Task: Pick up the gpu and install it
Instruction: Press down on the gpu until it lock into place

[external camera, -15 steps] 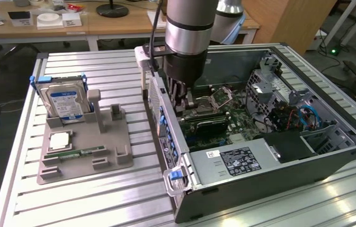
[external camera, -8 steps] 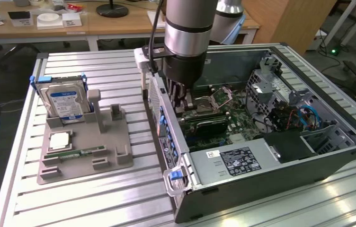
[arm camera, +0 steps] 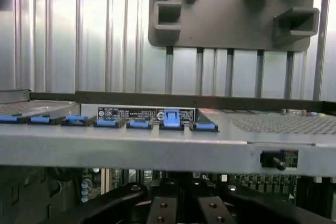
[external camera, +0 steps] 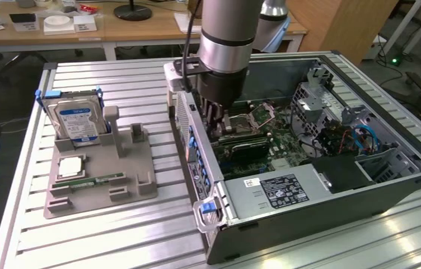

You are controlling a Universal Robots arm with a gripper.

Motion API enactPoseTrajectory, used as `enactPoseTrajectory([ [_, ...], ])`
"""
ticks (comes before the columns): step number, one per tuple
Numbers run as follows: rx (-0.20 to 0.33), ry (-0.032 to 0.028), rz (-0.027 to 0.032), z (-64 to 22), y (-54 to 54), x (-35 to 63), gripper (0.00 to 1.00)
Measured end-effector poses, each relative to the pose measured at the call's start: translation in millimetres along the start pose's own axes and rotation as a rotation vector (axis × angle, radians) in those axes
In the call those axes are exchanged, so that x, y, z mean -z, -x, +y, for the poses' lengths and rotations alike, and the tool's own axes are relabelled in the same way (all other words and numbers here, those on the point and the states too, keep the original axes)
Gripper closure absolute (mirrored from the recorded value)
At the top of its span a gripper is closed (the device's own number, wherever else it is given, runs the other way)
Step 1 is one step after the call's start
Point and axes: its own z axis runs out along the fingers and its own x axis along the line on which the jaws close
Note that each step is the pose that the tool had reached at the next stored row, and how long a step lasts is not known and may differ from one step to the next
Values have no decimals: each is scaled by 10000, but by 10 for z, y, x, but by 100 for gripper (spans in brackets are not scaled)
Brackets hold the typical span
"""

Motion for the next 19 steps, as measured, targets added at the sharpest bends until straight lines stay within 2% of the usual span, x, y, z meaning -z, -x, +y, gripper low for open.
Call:
enactPoseTrajectory([
  [5, 2, 2, 3, -147, -4, -34, 90],
  [15, 2, 2, 4, -364, -7, -83, 90],
  [19, 3, 2, 3, -399, -8, -106, 90],
])
